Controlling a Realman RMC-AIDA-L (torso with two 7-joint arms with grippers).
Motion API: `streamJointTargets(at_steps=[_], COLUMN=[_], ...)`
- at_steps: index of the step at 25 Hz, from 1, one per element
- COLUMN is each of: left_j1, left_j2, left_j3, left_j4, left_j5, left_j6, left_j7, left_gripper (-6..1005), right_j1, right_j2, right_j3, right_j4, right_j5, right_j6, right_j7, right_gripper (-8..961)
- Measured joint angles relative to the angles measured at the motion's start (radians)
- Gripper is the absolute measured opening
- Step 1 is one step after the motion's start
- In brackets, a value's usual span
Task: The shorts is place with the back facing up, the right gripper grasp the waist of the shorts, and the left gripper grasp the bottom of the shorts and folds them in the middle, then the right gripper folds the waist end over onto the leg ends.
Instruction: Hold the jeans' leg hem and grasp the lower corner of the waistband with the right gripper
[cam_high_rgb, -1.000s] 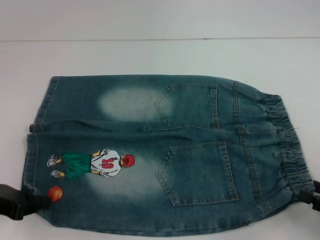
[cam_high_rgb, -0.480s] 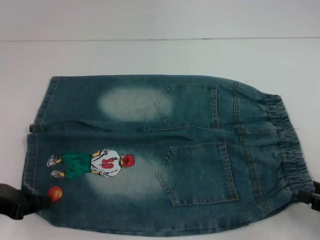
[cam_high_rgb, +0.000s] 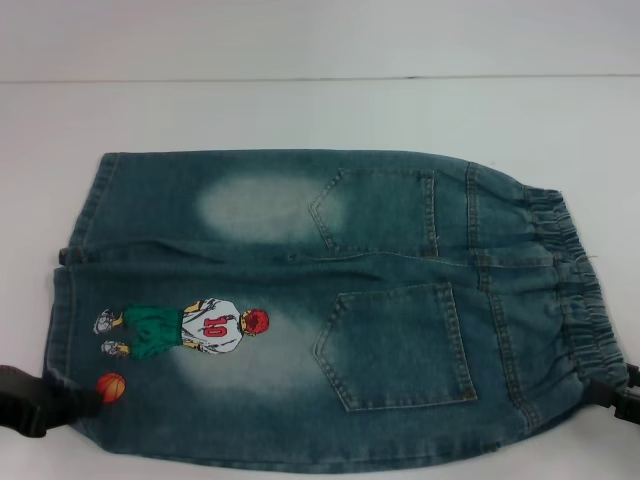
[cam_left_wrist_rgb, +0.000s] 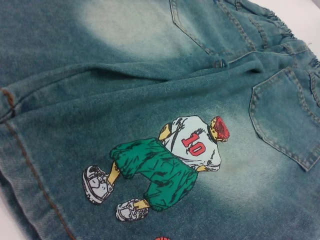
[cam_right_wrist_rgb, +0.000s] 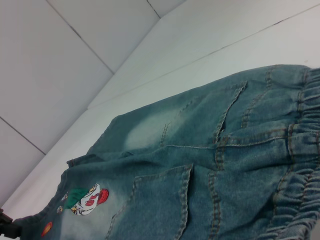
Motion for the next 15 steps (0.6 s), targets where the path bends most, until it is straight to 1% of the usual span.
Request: streamJointTargets(at_steps=[9,15], left_j1=[-0.002,-0.006], left_j2=[0.000,0.000], left_j3=[0.000,0.000], left_j4=[0.000,0.000], left_j5=[0.000,0.000], left_j6=[-0.001,-0.002], left_j7=[-0.001,-0.004], left_gripper=[39,39], right_j1=[0.000,0.000], right_j2=[0.000,0.000], right_j3=[0.000,0.000], right_j4=[-0.004,-0.007], right_j5=[0.000,0.000], right_j6=[0.003,0.004], right_j7=[0.002,0.002], right_gripper=[808,643])
